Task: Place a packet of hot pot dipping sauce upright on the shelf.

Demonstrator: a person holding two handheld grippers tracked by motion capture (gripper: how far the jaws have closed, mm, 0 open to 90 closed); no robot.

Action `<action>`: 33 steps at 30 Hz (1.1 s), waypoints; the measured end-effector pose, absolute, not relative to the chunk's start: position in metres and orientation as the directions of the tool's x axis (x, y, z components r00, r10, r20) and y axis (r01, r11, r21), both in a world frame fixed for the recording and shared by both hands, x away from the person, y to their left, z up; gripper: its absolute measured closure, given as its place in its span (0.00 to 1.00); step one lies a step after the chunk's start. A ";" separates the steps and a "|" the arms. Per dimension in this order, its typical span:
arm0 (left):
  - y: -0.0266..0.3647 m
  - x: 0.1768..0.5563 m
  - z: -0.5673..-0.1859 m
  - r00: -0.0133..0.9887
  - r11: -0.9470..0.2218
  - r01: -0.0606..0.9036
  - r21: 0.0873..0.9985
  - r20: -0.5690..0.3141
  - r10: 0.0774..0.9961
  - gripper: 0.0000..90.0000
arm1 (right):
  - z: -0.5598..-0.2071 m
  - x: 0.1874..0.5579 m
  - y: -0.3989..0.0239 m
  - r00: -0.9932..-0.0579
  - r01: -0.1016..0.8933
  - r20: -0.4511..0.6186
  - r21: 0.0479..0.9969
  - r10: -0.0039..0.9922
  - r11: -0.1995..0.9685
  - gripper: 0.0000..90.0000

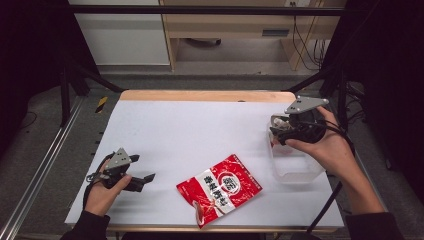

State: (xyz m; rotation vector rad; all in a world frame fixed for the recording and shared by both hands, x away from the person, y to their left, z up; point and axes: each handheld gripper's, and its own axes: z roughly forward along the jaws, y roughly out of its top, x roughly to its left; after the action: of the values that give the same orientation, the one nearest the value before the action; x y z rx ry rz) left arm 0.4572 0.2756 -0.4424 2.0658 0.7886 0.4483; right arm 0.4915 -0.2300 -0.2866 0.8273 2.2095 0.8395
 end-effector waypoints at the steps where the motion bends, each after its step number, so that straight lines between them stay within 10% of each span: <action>1: 0.275 0.457 -0.442 0.738 -0.433 0.367 0.823 0.026 0.674 0.08 | -0.288 0.490 -0.228 -0.613 0.333 -0.308 0.734 0.728 0.592 0.19; 33: 0.238 0.447 -0.445 0.778 -0.509 0.315 0.801 0.089 0.622 0.08 | -0.388 0.422 -0.159 -0.623 0.385 -0.198 0.764 0.757 0.517 0.14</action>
State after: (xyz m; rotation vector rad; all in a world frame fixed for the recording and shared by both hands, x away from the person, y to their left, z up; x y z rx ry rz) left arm 0.4474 0.2384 -0.4453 2.1344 0.6943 0.4688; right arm 0.4217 -0.1591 -0.3880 0.9295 2.2419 0.9477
